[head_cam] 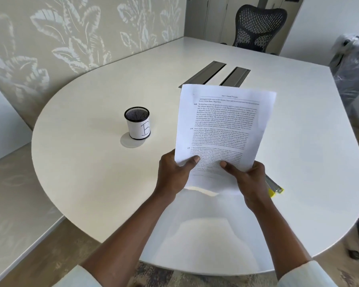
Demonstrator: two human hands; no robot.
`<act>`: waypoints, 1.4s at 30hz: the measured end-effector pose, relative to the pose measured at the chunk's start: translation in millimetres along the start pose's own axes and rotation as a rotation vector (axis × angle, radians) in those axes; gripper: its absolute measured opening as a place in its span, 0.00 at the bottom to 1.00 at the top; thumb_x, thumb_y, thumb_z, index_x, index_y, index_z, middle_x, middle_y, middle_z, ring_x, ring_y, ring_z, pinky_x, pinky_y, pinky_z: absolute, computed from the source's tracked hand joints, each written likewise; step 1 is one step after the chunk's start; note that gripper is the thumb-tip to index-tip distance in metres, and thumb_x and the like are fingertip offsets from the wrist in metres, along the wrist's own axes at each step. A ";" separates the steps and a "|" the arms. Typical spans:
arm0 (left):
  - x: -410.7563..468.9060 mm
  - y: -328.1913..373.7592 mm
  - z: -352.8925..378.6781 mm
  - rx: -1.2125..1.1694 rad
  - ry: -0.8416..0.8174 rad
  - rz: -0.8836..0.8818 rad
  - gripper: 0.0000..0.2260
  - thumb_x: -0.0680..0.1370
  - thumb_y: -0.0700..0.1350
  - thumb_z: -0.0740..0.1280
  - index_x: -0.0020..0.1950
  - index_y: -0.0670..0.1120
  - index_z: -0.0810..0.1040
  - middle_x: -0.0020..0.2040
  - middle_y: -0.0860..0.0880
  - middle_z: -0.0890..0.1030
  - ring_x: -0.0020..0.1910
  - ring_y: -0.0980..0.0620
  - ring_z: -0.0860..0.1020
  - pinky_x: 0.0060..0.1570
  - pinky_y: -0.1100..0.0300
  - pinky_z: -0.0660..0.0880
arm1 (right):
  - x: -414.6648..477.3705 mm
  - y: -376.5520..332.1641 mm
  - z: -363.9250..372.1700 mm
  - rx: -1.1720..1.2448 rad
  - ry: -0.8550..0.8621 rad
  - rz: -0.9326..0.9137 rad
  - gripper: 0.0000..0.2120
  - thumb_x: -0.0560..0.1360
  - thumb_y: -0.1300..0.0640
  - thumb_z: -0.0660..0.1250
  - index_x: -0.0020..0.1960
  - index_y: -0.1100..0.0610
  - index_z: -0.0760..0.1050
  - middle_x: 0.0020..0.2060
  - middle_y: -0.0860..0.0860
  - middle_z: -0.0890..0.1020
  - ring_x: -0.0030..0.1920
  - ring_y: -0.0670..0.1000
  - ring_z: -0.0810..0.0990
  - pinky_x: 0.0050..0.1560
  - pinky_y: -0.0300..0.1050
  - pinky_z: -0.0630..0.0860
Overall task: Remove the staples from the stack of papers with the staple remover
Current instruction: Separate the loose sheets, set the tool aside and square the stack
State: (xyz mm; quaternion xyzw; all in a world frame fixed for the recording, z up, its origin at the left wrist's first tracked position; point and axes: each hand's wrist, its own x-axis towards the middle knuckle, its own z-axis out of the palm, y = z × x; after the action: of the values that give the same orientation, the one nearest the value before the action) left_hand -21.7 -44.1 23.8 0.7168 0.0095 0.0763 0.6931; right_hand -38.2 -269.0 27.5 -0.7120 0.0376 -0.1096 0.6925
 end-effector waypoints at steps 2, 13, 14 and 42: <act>4.2 5.7 -1.8 -0.006 0.015 -0.018 0.07 0.74 0.52 0.79 0.49 0.53 0.90 0.47 0.57 0.92 0.46 0.57 0.89 0.49 0.57 0.83 | 0.3 -4.0 -8.4 -0.030 -0.075 0.046 0.17 0.66 0.50 0.87 0.53 0.52 0.91 0.52 0.52 0.93 0.54 0.55 0.92 0.57 0.54 0.87; 30.1 8.4 -16.7 0.095 0.092 -0.077 0.10 0.83 0.47 0.73 0.53 0.41 0.88 0.51 0.44 0.91 0.45 0.51 0.82 0.49 0.54 0.76 | -25.7 5.6 -20.9 -0.155 -0.291 0.352 0.22 0.65 0.53 0.89 0.57 0.59 0.90 0.53 0.54 0.92 0.54 0.58 0.92 0.61 0.60 0.86; 29.0 5.2 -15.4 0.122 0.106 -0.075 0.10 0.83 0.47 0.73 0.52 0.40 0.87 0.50 0.43 0.91 0.45 0.51 0.82 0.49 0.53 0.76 | -27.0 6.5 -20.6 -0.151 -0.292 0.368 0.23 0.65 0.52 0.88 0.57 0.59 0.90 0.54 0.55 0.92 0.54 0.59 0.92 0.61 0.61 0.86; 9.0 -28.1 -4.2 0.453 0.146 0.029 0.16 0.86 0.48 0.69 0.50 0.34 0.80 0.47 0.38 0.88 0.48 0.34 0.83 0.52 0.44 0.80 | 2.7 3.8 -81.4 -1.230 0.184 0.379 0.24 0.78 0.49 0.78 0.70 0.58 0.81 0.63 0.62 0.81 0.67 0.66 0.77 0.54 0.54 0.74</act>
State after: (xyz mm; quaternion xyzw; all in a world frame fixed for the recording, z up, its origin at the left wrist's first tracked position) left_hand -10.8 -37.8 -3.2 0.8465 0.0662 0.1337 0.5111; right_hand -52.1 -349.3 25.3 -0.9473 0.2776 -0.0043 0.1599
